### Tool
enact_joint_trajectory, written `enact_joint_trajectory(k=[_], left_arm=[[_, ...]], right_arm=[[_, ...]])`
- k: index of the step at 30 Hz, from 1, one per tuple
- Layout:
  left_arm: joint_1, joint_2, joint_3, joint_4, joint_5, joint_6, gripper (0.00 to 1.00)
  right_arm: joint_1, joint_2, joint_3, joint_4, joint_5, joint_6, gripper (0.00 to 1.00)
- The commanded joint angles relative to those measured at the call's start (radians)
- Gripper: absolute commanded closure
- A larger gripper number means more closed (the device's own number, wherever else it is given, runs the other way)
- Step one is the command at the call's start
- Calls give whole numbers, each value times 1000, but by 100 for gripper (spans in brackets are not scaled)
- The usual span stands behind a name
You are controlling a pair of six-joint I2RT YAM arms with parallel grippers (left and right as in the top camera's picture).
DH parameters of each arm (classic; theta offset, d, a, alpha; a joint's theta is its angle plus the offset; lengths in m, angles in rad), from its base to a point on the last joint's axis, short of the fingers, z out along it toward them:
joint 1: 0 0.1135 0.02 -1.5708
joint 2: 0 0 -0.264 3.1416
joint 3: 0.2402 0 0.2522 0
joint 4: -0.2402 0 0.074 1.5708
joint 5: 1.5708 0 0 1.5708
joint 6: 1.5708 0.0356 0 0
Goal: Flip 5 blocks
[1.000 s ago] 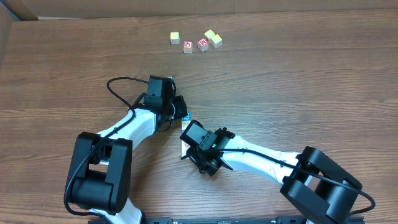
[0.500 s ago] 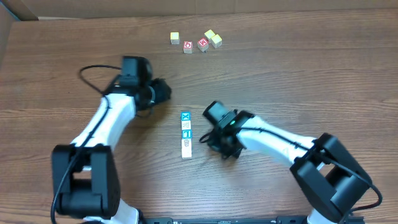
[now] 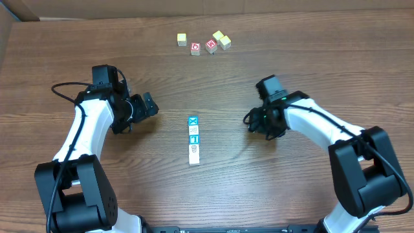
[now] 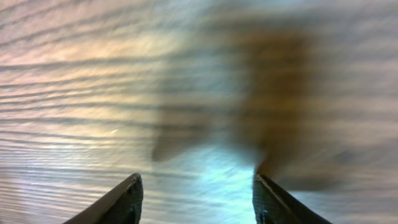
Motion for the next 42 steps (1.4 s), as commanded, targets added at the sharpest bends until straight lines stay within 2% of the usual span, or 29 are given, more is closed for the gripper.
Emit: enact_joint_trajectory(k=[1,4,5,6,7,42], left_arm=[[-18,-13,8,-2,19,125,0],[-31,-13,8,2,26,167,0],[-35,-13,8,2,26,182,0],[-38,-13,8,2,25,183,2],[-39,-13,8,2,26,182,1],[-39,-13,8,2,26,182,0]], right_arm=[[-50,-1,1,2,33,-234,39],[-81,-1,1,2,108,-282,32],[-90,-1,1,2,135,-282,25],[-97,-1,1,3,152,-282,10],[-101,-1,1,6,158,-282,0],[-109,-16,0,9,175,-285,0]])
